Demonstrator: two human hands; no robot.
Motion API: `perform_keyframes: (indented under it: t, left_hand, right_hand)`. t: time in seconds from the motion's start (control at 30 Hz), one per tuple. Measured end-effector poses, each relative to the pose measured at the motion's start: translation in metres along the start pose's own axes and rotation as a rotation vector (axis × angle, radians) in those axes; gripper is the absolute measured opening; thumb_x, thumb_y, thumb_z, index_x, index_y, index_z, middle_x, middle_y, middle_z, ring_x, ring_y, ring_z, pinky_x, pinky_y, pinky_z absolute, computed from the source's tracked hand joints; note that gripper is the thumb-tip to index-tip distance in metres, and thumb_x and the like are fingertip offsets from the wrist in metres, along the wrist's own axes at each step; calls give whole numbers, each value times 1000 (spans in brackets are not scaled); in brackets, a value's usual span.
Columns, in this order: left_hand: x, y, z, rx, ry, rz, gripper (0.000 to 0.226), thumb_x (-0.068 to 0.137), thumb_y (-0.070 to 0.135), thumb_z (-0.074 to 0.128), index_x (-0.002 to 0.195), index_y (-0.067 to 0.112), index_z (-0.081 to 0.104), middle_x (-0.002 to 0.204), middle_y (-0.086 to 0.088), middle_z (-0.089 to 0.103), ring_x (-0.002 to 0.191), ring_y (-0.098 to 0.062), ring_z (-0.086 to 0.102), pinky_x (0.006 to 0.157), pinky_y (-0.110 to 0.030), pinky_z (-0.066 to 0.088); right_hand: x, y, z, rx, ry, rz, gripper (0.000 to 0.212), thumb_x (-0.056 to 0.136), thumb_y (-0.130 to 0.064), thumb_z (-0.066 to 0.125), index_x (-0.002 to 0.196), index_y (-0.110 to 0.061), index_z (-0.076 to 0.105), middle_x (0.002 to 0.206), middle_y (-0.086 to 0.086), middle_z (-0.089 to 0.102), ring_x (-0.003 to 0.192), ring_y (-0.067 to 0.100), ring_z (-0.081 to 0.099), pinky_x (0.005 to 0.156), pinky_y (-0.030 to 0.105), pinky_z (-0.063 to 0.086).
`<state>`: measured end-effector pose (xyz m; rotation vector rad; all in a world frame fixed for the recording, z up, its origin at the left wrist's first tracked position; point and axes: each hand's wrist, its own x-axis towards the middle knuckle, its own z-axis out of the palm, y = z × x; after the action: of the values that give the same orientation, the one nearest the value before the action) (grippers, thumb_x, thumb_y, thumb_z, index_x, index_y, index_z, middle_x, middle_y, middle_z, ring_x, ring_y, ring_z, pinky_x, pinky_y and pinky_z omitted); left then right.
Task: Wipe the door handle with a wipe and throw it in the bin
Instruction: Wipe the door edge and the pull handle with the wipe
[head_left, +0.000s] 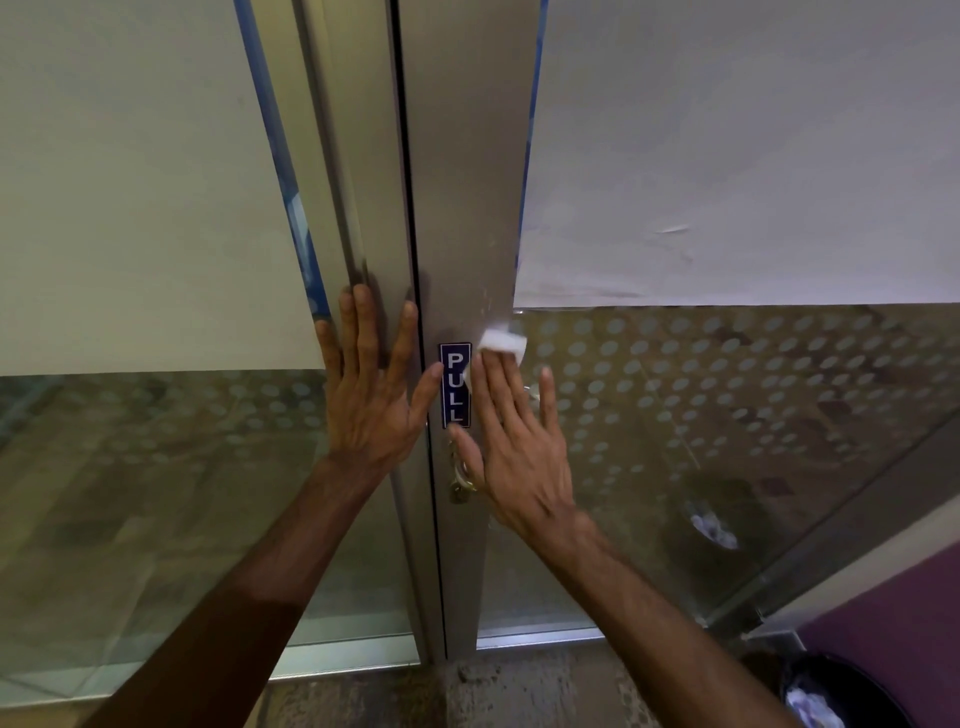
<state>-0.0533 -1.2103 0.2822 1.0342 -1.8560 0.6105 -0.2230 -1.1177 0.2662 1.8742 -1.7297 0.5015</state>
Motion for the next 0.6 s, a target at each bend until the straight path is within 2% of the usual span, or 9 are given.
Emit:
perform_keyframes:
  t: [0.07,0.13,0.3,0.4,0.47,0.6]
  left_hand:
    - [0,0,1,1,1,1,75,112,59,28,165,31,-17,169,0,-37,160,-21,-27,130,-47,-17]
    - [0,1,2,7,2,-6,75,112,59,27,166,31,-16,170,-1,-37,160,-21,-26,130,-47,-17]
    - [-1,-1,6,24,16,-2,76,112,60,29,166,30,-14,171,-1,-35,161,-23,-25,130,-48,-16]
    - [0,-2,6,32,15,-6,76,112,60,30,166,31,-14,171,-1,-34,161,-23,-24,130,-48,-16]
    - [-1,-1,7,26,17,-12,75,112,59,29,166,31,-14,171,-1,-34,161,-23,-25,130,-48,-16]
    - [-1,0,6,35,17,-11,74,112,59,27,166,30,-14,170,-1,-35,160,-22,-26,130,-48,-16]
  right_hand:
    - [25,3,-11,14,100,6,72,109,-55,26,163,-9,14,172,7,1,160,21,6,130,50,-6]
    - [32,3,-14,29,122,10,72,109,-55,23,163,-8,15,173,7,5,160,22,7,129,49,-7]
    - [-27,-7,13,10,-96,-20,75,107,-59,26,163,-9,17,172,7,10,160,21,6,130,48,-5]
    - [-37,-8,20,-23,-158,-37,76,107,-60,28,163,-10,18,171,7,14,159,20,8,129,48,-6]
    - [-28,-4,14,-28,-129,-36,76,107,-60,27,164,-11,15,172,6,12,160,19,6,129,49,-6]
    - [12,-4,-8,101,57,27,75,108,-59,21,164,-9,14,173,6,3,160,20,4,130,50,-6]
